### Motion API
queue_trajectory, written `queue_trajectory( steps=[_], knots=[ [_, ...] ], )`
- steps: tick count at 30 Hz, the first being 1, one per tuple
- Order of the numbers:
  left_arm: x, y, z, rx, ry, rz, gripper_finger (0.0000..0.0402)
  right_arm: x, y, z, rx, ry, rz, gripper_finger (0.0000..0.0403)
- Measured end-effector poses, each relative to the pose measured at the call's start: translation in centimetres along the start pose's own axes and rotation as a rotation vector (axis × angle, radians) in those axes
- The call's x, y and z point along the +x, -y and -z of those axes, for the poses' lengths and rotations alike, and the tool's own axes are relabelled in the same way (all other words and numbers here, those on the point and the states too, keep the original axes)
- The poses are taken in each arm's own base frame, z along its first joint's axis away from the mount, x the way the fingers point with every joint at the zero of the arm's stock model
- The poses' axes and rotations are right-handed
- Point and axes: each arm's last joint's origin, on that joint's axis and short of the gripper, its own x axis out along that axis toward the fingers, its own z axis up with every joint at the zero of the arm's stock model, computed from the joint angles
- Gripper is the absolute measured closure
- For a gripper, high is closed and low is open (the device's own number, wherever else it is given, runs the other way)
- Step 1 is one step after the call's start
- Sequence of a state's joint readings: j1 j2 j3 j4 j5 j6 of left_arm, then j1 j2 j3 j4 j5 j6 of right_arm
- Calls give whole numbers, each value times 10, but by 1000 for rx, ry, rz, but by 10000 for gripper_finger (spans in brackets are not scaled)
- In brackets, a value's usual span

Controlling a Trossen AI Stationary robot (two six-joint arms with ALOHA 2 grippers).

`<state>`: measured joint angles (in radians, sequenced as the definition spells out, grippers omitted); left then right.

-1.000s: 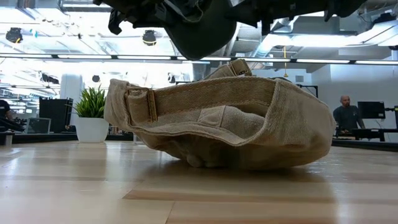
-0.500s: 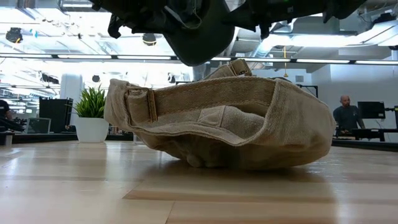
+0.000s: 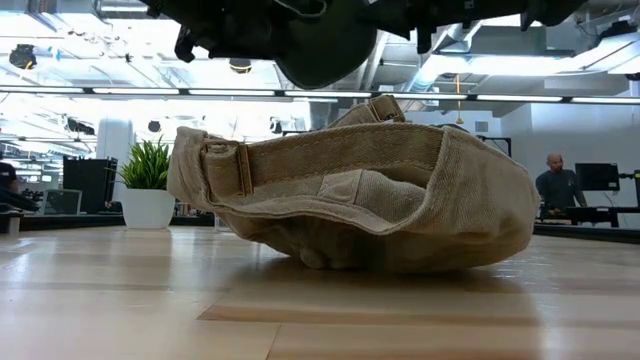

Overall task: Pick & Place hat
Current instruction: Put the black cap into the right transparent bin

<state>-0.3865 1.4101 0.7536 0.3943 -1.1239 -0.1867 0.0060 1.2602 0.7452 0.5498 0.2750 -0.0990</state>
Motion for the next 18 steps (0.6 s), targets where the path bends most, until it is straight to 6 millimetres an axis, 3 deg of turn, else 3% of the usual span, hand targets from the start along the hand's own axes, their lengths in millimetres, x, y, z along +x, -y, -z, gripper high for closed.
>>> queue_trajectory(
  steps=[8, 18],
  knots=[
    [2, -1, -1, -35, 7, -24, 213, -1, 0, -3, 4, 24, -4, 403],
    [3, -2, -2, -47, 10, -17, 199, 0, -5, -13, 36, 66, -20, 403]
  ],
)
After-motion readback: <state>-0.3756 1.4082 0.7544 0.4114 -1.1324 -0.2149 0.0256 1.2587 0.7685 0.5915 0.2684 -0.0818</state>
